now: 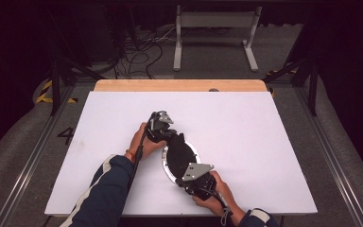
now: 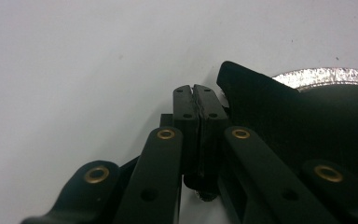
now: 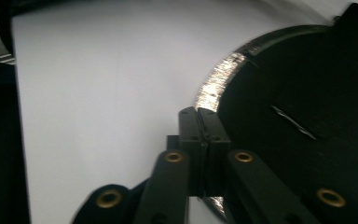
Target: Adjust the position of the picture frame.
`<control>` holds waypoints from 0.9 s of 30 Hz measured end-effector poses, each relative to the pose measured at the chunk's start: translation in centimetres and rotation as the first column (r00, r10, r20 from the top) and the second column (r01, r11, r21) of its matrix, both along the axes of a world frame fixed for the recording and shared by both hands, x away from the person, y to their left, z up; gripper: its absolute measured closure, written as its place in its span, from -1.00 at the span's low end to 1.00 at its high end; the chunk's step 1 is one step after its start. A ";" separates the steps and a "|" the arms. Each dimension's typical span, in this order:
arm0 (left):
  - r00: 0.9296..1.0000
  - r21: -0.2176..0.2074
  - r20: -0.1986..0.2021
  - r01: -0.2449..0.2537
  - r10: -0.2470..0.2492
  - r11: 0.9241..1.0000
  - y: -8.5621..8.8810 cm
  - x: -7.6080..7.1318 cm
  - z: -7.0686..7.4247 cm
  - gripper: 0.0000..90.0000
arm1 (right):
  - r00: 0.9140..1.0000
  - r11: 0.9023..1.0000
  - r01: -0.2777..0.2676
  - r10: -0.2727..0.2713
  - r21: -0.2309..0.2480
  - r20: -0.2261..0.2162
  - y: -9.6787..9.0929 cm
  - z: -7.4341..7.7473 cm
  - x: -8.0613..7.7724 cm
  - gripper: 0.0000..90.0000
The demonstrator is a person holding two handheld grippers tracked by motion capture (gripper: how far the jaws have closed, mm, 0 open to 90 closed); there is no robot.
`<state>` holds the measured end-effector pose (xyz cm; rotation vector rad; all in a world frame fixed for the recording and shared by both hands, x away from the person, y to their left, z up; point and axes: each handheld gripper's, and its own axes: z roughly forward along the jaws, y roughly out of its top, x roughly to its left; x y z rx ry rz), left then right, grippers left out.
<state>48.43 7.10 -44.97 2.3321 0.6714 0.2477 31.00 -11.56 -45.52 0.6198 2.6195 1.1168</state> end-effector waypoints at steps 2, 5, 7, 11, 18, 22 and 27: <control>1.000 0.005 -0.005 0.000 0.000 1.000 0.2 -0.1 0.0 0.97 | 1.000 1.000 0.013 -0.013 0.022 -0.026 -0.2 -0.1 -0.1 1.00; 1.000 0.010 -0.004 0.002 -0.002 1.000 0.4 -0.2 0.0 0.97 | 0.999 0.999 -0.009 0.011 0.044 -0.035 0.2 -0.1 -0.3 1.00; 1.000 0.012 0.003 0.004 -0.004 1.000 0.4 -0.2 0.0 0.97 | 0.998 0.998 -0.029 0.031 0.052 -0.046 0.7 -0.2 -0.5 1.00; 1.000 0.002 0.000 0.006 -0.006 1.000 0.6 -0.3 -0.1 0.98 | 0.999 0.999 -0.027 0.028 0.017 -0.031 1.3 -0.7 -0.8 1.00; 1.000 0.006 -0.014 0.004 -0.004 1.000 1.4 -0.5 0.0 0.99 | 1.000 1.000 -0.010 0.009 -0.003 -0.023 1.1 -0.5 -0.8 1.00; 1.000 0.003 -0.020 0.000 0.000 1.000 2.4 -1.0 -0.1 0.99 | 1.000 1.000 0.001 -0.001 -0.021 -0.013 0.4 -0.4 -0.8 1.00; 1.000 0.006 -0.017 0.005 -0.005 1.000 3.4 -1.4 -0.1 0.99 | 1.000 0.999 0.012 -0.013 -0.032 -0.010 0.0 -0.3 -0.7 1.00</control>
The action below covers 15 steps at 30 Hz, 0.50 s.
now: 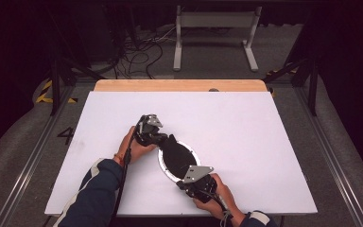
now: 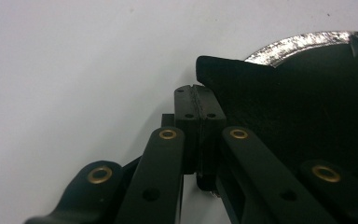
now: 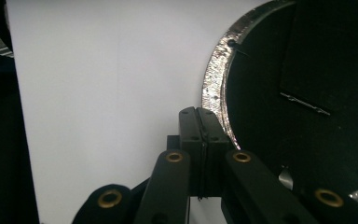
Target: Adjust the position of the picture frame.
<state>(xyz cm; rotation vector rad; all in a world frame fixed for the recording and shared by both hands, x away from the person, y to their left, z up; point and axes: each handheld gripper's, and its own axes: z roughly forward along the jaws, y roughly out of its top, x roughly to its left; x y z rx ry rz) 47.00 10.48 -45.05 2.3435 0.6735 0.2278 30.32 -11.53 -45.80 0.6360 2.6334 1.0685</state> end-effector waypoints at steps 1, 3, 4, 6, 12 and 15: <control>1.000 -0.012 -0.010 -0.011 0.011 1.000 0.2 -0.2 -0.1 0.99 | 1.000 1.000 0.004 -0.004 -0.006 0.000 -0.2 0.1 0.1 1.00; 1.000 -0.014 -0.009 -0.007 0.007 1.000 0.7 -0.4 -0.1 0.99 | 1.000 1.000 0.009 -0.009 -0.005 0.000 -0.4 0.1 0.2 1.00; 1.000 -0.022 -0.013 -0.009 0.009 1.000 0.9 -0.6 -0.2 0.99 | 1.000 1.000 0.013 -0.013 -0.008 0.001 -0.6 0.1 0.3 1.00; 1.000 -0.029 -0.011 -0.010 0.009 1.000 1.3 -0.9 -0.2 0.99 | 1.000 1.000 0.024 -0.024 -0.007 -0.004 -1.1 0.1 0.5 1.00; 1.000 -0.032 -0.009 -0.005 0.005 0.999 2.5 -1.8 -0.3 1.00 | 0.998 0.998 0.058 -0.058 0.002 -0.015 -2.1 0.2 1.1 1.00; 1.000 -0.026 -0.004 -0.007 0.007 1.000 2.8 -2.3 -0.2 1.00 | 0.997 0.997 0.073 -0.073 0.003 -0.023 -2.5 0.2 1.4 1.00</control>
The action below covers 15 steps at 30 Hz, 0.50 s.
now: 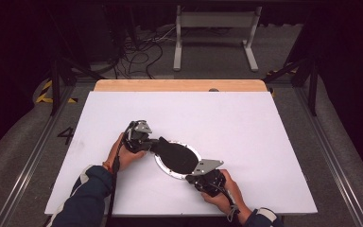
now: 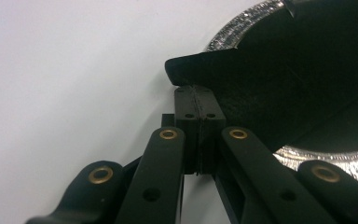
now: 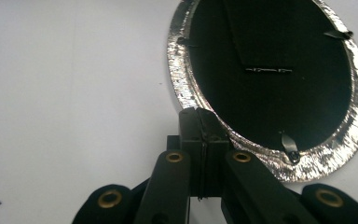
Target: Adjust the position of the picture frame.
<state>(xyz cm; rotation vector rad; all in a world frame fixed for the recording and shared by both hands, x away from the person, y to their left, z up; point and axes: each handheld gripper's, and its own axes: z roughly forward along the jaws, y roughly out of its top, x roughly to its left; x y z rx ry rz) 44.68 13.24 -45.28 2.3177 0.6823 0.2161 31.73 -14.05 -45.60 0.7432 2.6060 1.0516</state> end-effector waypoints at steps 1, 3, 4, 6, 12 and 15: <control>1.000 0.000 0.000 0.000 0.000 1.000 0.0 0.0 0.0 1.00 | 1.000 1.000 0.000 0.000 0.000 0.000 0.0 0.0 0.0 1.00; 1.000 -0.006 -0.006 0.003 -0.003 1.000 0.4 -0.5 0.1 1.00 | 1.000 1.000 0.023 -0.023 0.009 -0.010 -0.6 0.0 0.4 1.00; 1.000 -0.006 -0.006 0.003 -0.003 1.000 0.4 -0.5 0.1 1.00 | 1.000 1.000 0.023 -0.023 0.009 -0.010 -0.6 0.0 0.4 1.00; 1.000 -0.017 -0.015 -0.001 0.001 1.000 0.6 -1.0 0.0 1.00 | 0.998 0.998 0.052 -0.051 0.032 -0.032 -1.3 0.0 0.9 1.00; 0.999 -0.028 -0.028 0.016 -0.017 0.999 1.3 -2.0 0.0 1.00 | 0.992 0.991 0.127 -0.126 0.046 -0.019 -3.0 0.4 2.0 1.00; 0.999 -0.016 -0.030 0.031 -0.031 0.999 1.5 -2.6 -0.1 1.00 | 0.985 0.984 0.170 -0.170 0.060 -0.014 -3.9 0.4 2.7 1.00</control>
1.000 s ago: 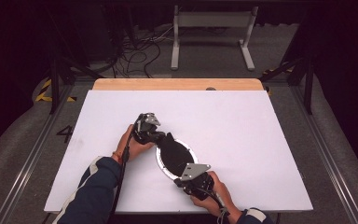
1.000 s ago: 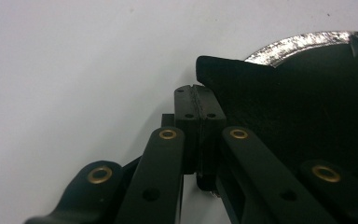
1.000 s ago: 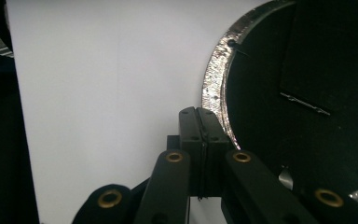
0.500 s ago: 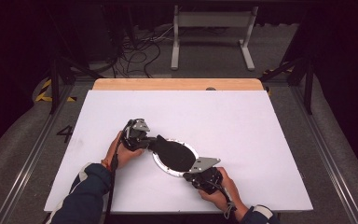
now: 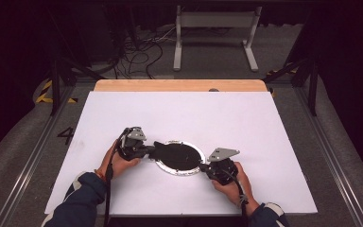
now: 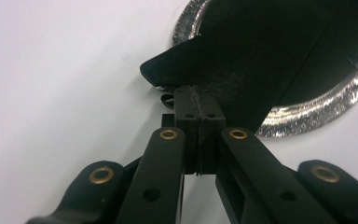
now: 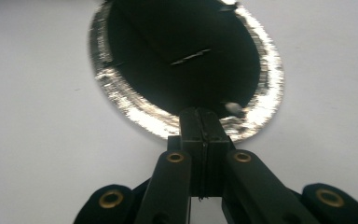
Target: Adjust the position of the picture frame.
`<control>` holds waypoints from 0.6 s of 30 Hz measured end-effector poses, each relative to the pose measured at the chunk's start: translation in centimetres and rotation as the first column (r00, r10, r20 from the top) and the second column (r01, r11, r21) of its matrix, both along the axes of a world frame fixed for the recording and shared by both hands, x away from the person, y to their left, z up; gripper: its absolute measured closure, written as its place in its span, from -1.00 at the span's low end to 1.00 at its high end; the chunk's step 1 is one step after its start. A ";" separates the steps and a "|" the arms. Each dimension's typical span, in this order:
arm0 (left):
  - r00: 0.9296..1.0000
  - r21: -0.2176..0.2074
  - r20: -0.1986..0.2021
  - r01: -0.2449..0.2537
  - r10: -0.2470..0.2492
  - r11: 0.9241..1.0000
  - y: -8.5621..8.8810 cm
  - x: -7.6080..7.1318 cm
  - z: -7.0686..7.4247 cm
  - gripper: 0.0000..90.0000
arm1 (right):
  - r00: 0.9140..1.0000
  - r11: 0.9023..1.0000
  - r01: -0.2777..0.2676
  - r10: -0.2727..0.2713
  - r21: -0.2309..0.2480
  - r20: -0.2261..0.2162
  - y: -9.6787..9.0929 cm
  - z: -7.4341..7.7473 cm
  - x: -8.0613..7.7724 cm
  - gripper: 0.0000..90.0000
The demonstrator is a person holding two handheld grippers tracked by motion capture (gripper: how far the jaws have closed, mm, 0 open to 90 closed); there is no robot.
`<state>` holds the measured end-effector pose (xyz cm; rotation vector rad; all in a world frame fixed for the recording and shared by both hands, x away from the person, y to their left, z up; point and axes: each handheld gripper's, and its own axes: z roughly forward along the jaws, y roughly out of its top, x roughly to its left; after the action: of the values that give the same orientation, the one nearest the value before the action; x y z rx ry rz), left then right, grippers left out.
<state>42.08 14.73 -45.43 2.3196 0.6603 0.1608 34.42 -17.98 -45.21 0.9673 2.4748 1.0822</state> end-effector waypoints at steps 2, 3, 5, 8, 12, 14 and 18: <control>1.000 0.021 0.005 0.008 -0.008 1.000 0.2 -0.3 -0.2 1.00 | 1.000 0.999 0.023 -0.022 0.025 -0.013 -0.6 -0.1 0.5 1.00; 1.000 0.011 0.001 0.013 -0.013 1.000 0.3 -0.5 -0.3 1.00 | 0.999 0.999 0.033 -0.032 0.021 -0.010 -0.7 -0.1 0.6 1.00; 1.000 0.013 -0.006 0.019 -0.019 1.000 0.6 -0.7 -0.2 1.00 | 0.999 0.999 0.036 -0.036 0.008 -0.017 -0.9 -0.1 0.5 1.00; 1.000 0.010 -0.004 0.020 -0.020 1.000 0.5 -0.9 -0.3 0.99 | 0.999 1.000 0.026 -0.026 0.016 -0.030 -0.8 -0.1 0.4 1.00; 0.999 0.005 -0.009 0.040 -0.040 0.999 0.5 -1.3 -0.3 0.99 | 0.998 0.999 -0.034 0.036 0.027 -0.049 0.1 -0.1 -0.5 1.00; 0.999 0.004 -0.007 0.043 -0.043 0.999 0.4 -1.6 -0.3 1.00 | 0.995 0.997 -0.070 0.073 0.036 -0.065 0.7 -0.3 -1.0 1.00; 0.999 0.002 -0.010 0.047 -0.047 0.999 0.5 -2.0 -0.3 1.00 | 0.993 0.995 -0.099 0.101 0.029 -0.060 1.5 -0.6 -1.4 1.00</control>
<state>40.08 15.19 -45.74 2.3370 0.6099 0.1281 33.00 -16.47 -45.81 0.9053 2.5903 1.1341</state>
